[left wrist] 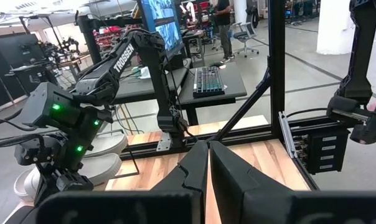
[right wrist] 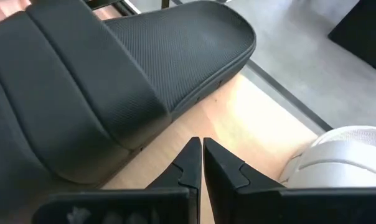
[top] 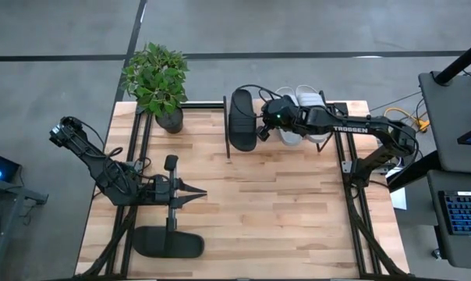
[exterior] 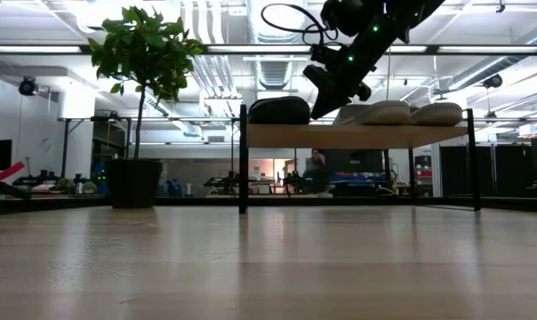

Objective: Pick and place slides into the shelf
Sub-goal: Adjust the slides on the shelf

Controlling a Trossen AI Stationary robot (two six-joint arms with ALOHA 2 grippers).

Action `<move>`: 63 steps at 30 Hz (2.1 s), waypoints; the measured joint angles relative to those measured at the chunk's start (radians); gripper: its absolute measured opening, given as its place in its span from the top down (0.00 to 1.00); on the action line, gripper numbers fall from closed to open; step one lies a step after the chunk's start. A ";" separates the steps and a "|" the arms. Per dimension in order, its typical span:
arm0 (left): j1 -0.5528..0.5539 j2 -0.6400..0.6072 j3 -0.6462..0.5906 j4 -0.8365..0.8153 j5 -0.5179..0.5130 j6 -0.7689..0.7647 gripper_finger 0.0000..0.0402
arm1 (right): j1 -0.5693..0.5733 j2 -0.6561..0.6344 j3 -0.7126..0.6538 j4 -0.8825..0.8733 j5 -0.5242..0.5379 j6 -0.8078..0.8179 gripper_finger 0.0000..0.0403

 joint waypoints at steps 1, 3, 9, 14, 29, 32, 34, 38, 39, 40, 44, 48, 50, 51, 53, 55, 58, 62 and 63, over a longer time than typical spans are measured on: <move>0.000 0.000 0.000 0.000 0.000 0.000 0.99 | -0.004 0.000 0.000 0.003 -0.001 0.000 0.98; 0.000 0.000 0.000 0.000 0.000 0.000 0.99 | -0.012 0.002 0.000 0.016 -0.003 -0.001 0.98; 0.000 0.000 0.000 0.000 0.000 0.000 0.99 | -0.027 0.014 -0.001 0.068 -0.052 0.004 0.98; 0.000 0.000 0.000 -0.001 0.000 0.000 0.99 | -0.032 0.042 -0.001 0.091 -0.085 0.006 0.98; -0.001 0.000 -0.002 -0.004 0.000 0.000 0.99 | -0.035 0.079 0.034 0.096 -0.154 -0.009 0.98; -0.001 0.000 -0.002 -0.005 0.000 0.000 0.99 | -0.035 0.079 0.046 0.089 -0.157 -0.010 0.98; -0.001 0.000 -0.002 -0.006 0.000 0.000 0.99 | -0.035 0.079 0.051 0.087 -0.157 -0.010 0.98; -0.001 0.000 -0.002 -0.014 0.000 0.000 0.99 | -0.035 0.079 0.055 0.064 -0.158 -0.011 0.98; -0.001 0.000 -0.002 -0.018 0.000 0.000 0.99 | -0.035 0.079 0.055 0.061 -0.158 -0.012 0.98; -0.001 0.000 -0.002 -0.020 0.000 0.000 0.99 | -0.035 0.079 0.055 0.058 -0.158 -0.013 0.98; -0.001 0.000 -0.003 -0.020 0.000 0.000 0.99 | -0.034 0.079 0.060 0.014 -0.158 -0.014 0.98; -0.001 0.000 -0.003 -0.019 0.000 0.000 0.99 | -0.032 0.078 0.070 -0.011 -0.158 -0.013 0.98; -0.001 0.000 -0.003 -0.019 0.000 0.000 0.99 | -0.032 0.078 0.078 -0.028 -0.157 -0.014 0.98; -0.001 0.000 -0.003 -0.019 0.000 0.000 0.99 | -0.032 0.078 0.083 -0.037 -0.153 -0.015 0.98; -0.001 0.000 -0.003 -0.019 0.000 -0.001 0.99 | -0.031 0.078 0.093 -0.055 -0.126 -0.023 0.98; -0.001 0.000 -0.003 -0.019 0.000 -0.013 0.99 | -0.031 0.078 0.105 -0.096 -0.097 -0.026 0.98; -0.001 0.000 -0.003 -0.019 0.000 -0.024 0.99 | -0.031 0.078 0.124 -0.136 -0.068 -0.029 0.98; -0.001 0.000 -0.003 -0.019 0.000 -0.024 0.99 | -0.029 0.078 0.145 -0.182 -0.045 -0.030 0.98; -0.001 0.000 -0.003 -0.019 0.000 -0.024 0.99 | -0.027 0.078 0.150 -0.190 -0.034 -0.034 0.98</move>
